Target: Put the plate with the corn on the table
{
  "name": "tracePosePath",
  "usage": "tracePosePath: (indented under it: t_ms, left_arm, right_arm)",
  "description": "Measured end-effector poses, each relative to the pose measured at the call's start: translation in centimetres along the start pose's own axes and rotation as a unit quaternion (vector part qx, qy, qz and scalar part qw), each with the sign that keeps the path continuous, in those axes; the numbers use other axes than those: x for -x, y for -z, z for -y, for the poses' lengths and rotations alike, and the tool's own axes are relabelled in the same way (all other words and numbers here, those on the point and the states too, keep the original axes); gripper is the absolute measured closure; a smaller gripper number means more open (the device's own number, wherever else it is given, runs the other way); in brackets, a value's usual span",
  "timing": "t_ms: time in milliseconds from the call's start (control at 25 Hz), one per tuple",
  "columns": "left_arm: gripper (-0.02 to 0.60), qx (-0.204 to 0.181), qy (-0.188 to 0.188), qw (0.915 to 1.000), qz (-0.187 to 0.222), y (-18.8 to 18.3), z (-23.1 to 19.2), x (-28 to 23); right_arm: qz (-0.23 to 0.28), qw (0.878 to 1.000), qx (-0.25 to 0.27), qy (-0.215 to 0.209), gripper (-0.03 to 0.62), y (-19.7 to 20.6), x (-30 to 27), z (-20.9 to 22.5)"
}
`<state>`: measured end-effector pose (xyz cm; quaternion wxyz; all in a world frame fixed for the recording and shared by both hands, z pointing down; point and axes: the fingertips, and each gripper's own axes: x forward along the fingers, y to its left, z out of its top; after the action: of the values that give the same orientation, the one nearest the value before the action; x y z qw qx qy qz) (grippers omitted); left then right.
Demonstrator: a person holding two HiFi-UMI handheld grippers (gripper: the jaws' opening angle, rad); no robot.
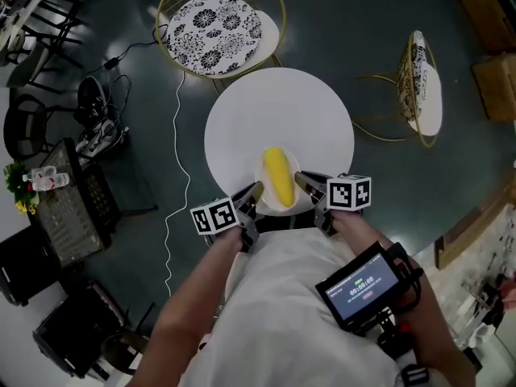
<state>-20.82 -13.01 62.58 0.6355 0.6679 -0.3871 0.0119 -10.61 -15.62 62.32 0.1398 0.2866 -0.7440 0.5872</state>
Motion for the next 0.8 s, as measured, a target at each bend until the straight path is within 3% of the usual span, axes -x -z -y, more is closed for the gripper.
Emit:
tracePosePath:
  t_ms: [320,800]
  left_arm:
    - [0.555,-0.009,-0.018,0.9998,0.009,-0.7,-0.2,-2.9]
    - [0.555,0.031,-0.061,0.9963,0.053,-1.6,-2.8,-7.1]
  right_arm:
    - [-0.016,1.0,0.004,0.002,0.56,-1.7,-0.4,2.8]
    - [-0.074,0.997,0.037,0.0,0.56,-4.5,-3.1,7.0]
